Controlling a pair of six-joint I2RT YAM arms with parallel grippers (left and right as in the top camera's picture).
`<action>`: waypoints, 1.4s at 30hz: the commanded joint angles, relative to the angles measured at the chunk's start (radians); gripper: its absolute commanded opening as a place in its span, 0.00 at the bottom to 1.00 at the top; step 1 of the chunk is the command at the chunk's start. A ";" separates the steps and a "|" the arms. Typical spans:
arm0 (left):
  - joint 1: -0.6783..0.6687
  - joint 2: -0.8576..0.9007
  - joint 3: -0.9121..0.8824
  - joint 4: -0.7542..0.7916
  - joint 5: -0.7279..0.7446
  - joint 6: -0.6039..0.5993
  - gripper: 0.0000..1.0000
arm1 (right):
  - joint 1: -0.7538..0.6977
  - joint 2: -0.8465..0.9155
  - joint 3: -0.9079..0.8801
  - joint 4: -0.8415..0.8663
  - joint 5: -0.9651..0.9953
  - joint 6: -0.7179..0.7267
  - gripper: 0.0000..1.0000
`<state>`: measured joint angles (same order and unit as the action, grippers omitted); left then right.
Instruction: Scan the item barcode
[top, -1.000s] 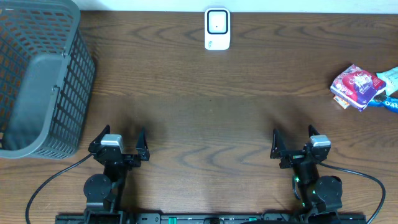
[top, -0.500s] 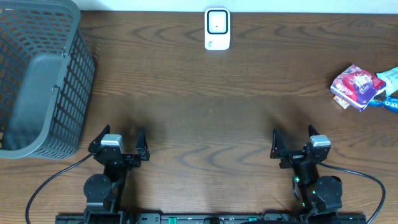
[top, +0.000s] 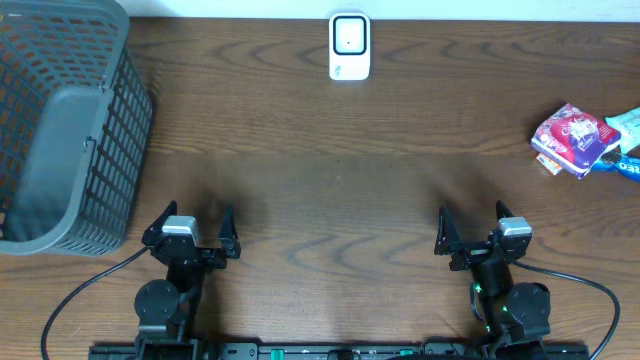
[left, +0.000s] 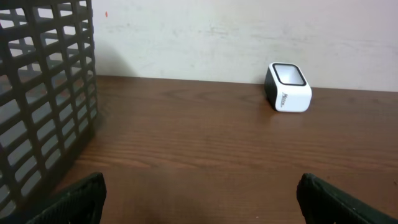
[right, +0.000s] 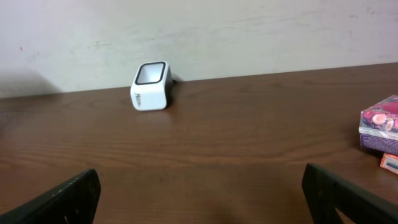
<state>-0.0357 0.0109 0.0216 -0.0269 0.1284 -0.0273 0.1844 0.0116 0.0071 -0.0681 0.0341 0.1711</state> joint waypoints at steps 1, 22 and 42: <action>-0.005 -0.007 -0.018 -0.033 0.016 -0.011 0.98 | -0.007 -0.006 -0.002 -0.003 0.009 -0.012 0.99; -0.005 -0.007 -0.018 -0.033 0.016 -0.011 0.98 | -0.240 -0.006 -0.002 -0.011 -0.014 -0.232 0.99; -0.005 -0.007 -0.018 -0.033 0.016 -0.011 0.98 | -0.251 -0.006 -0.002 -0.011 -0.025 -0.157 0.99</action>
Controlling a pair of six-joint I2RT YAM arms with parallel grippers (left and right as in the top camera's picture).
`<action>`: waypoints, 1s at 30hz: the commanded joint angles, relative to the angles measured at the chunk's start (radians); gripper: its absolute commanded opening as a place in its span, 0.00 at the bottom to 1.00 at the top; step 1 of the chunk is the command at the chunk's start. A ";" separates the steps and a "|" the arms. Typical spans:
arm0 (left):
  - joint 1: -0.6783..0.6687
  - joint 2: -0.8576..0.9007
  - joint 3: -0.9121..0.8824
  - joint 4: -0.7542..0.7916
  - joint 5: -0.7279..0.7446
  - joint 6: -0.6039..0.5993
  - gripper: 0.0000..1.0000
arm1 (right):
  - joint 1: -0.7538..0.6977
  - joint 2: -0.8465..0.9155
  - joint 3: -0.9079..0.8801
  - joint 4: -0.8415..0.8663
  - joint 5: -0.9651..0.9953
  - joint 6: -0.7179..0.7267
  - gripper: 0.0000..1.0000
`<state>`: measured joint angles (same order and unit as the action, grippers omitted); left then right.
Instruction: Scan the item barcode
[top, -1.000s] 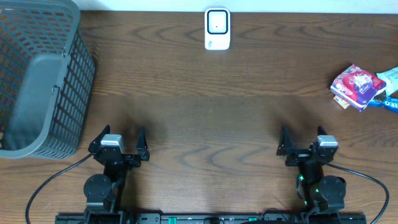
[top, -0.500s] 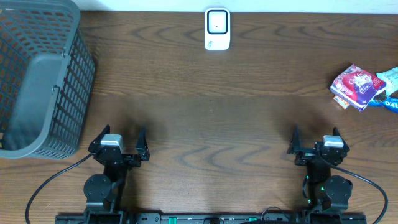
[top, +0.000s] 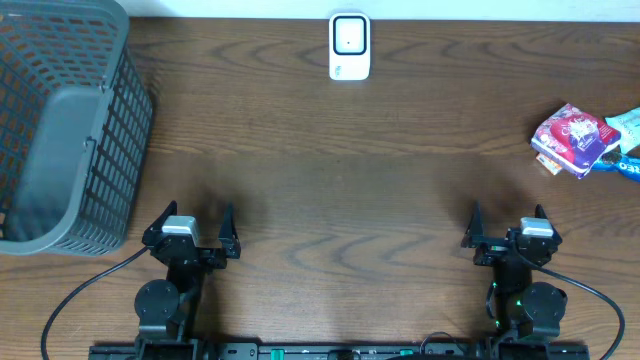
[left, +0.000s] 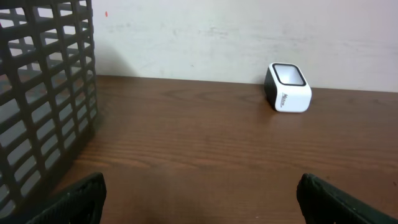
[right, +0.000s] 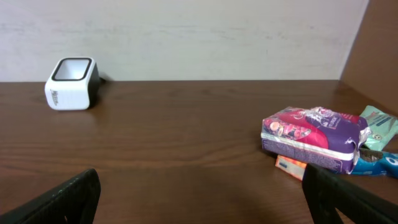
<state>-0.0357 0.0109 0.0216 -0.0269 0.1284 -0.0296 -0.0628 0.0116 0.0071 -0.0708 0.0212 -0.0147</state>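
A white barcode scanner (top: 349, 46) with a dark window stands at the far middle of the table, and shows in both wrist views (left: 288, 88) (right: 72, 83). A pink and purple packet (top: 573, 138) (right: 314, 136) lies at the right edge, on a small orange box (right: 291, 166). My left gripper (top: 194, 216) (left: 202, 186) is open near the front left, nothing between its fingers. My right gripper (top: 508, 214) (right: 200, 177) is open at the front right, empty, well short of the packet.
A grey mesh basket (top: 60, 130) (left: 43, 93) fills the far left. A teal packet (top: 625, 125) (right: 379, 124) and a blue wrapper (top: 625, 165) (right: 379, 163) lie beside the pink packet at the table's right edge.
My right gripper has moved to the right and turned, so the pink packet now sits further into its view. It is still open. The left arm has not moved.
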 joint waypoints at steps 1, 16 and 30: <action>-0.005 -0.007 -0.018 -0.033 0.016 -0.009 0.98 | 0.000 -0.006 -0.002 -0.008 -0.012 0.029 0.99; -0.005 -0.007 -0.018 -0.033 0.016 -0.009 0.98 | 0.018 -0.006 -0.002 -0.004 -0.012 0.029 0.99; -0.005 -0.007 -0.018 -0.033 0.016 -0.009 0.98 | 0.018 -0.006 -0.002 -0.004 -0.012 0.029 0.99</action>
